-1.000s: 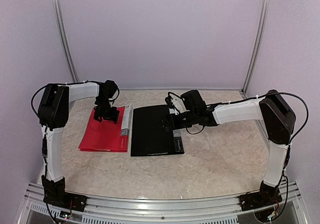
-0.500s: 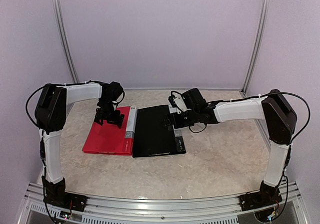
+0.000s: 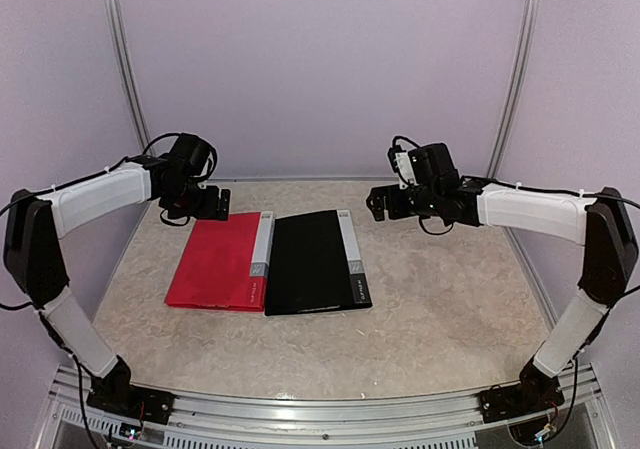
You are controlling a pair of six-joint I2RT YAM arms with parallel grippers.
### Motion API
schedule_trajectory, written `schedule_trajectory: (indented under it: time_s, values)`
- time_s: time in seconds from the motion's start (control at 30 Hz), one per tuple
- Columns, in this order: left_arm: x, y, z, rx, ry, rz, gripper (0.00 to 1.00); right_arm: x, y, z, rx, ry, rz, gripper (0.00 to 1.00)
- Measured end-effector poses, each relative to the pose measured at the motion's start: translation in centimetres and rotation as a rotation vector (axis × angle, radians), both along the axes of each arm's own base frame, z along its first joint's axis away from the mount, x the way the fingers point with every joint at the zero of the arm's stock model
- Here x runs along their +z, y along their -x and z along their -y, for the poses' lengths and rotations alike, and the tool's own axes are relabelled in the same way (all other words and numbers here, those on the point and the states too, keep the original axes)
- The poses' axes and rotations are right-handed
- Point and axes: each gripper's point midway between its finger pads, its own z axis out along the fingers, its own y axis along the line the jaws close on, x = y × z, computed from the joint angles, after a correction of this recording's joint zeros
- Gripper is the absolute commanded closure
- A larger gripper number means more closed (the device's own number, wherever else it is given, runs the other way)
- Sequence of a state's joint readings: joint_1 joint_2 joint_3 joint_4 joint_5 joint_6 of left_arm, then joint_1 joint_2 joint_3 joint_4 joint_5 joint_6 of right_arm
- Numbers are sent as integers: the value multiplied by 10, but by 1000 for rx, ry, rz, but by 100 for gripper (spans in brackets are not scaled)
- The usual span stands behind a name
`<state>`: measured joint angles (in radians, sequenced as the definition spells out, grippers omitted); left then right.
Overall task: Put the files into the folder
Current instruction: Reset both arms
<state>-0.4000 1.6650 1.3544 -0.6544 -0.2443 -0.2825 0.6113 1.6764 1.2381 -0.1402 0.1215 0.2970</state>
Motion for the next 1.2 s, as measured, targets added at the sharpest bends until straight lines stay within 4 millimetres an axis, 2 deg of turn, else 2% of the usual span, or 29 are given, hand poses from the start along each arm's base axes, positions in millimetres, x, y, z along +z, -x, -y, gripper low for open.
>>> schedule_trajectory:
  time_s: [0.17, 0.27, 0.47, 0.63, 0.73, 0.83, 1.03, 1.2]
  values:
    - [39, 4, -6, 12, 69, 219, 1, 31, -4, 36, -73, 6, 100, 1]
    - [55, 17, -14, 15, 127, 363, 1, 46, -6, 50, -106, 19, 155, 1]
    - [77, 36, -26, 10, 209, 547, 1, 61, 16, 76, -113, 42, 254, 1]
    - [106, 41, -16, -26, 197, 647, 1, 76, 26, 90, -130, 65, 346, 1]
    - [121, 51, -1, -68, 181, 694, 1, 78, 33, 98, -137, 82, 389, 1]
    - [134, 62, 5, -93, 169, 742, 1, 81, 44, 107, -141, 86, 428, 1]
    - [152, 84, 3, -117, 129, 820, 1, 105, 63, 119, -148, 67, 529, 1]
    - [157, 83, -3, -96, 90, 845, 1, 111, 63, 121, -156, 64, 549, 1]
